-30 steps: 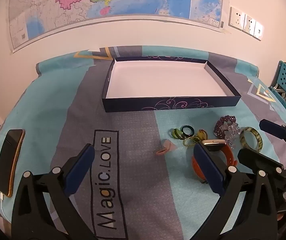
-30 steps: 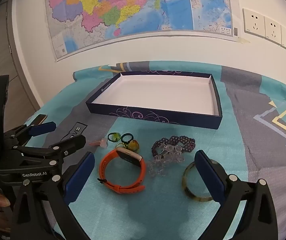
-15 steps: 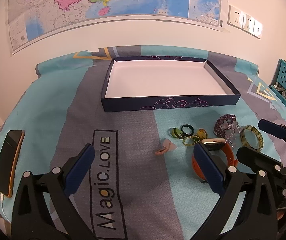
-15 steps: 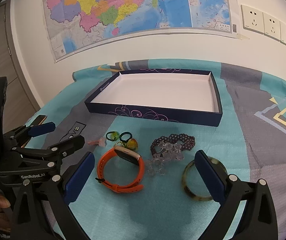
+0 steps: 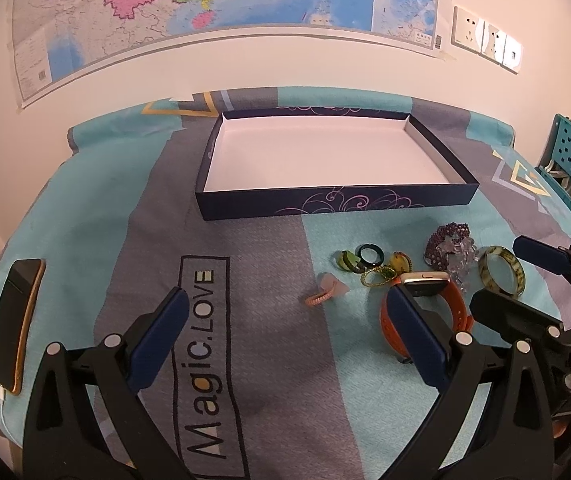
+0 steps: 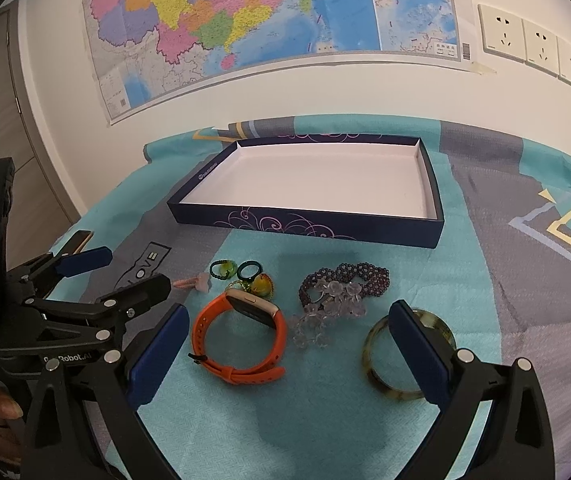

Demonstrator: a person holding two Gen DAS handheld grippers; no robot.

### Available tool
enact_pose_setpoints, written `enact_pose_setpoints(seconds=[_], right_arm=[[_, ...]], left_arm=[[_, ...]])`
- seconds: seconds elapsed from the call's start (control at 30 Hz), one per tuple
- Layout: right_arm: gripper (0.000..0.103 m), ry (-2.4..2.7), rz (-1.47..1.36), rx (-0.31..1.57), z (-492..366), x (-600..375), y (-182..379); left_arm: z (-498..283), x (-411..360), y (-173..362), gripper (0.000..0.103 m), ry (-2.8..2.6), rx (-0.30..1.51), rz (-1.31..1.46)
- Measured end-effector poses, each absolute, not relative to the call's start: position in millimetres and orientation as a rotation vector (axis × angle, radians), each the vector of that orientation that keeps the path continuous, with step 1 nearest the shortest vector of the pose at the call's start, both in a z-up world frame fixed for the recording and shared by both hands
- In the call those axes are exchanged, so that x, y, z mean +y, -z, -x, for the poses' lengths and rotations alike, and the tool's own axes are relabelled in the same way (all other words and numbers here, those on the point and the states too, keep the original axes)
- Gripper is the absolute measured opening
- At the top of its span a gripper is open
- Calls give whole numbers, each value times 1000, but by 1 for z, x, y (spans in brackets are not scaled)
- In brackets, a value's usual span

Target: Organize jewelry

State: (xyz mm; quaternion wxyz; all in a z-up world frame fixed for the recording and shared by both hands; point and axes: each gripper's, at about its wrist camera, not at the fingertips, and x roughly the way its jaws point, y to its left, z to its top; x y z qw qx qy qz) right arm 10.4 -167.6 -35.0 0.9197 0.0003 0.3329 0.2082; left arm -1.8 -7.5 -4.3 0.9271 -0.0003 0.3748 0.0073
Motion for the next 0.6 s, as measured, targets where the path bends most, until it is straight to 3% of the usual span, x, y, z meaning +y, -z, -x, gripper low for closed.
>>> enact_pose_setpoints(seconds=[0.6], right_arm=[[97, -427, -10, 686, -10, -167, 38]], left_arm=[[2, -9, 8, 97, -12, 771, 3]])
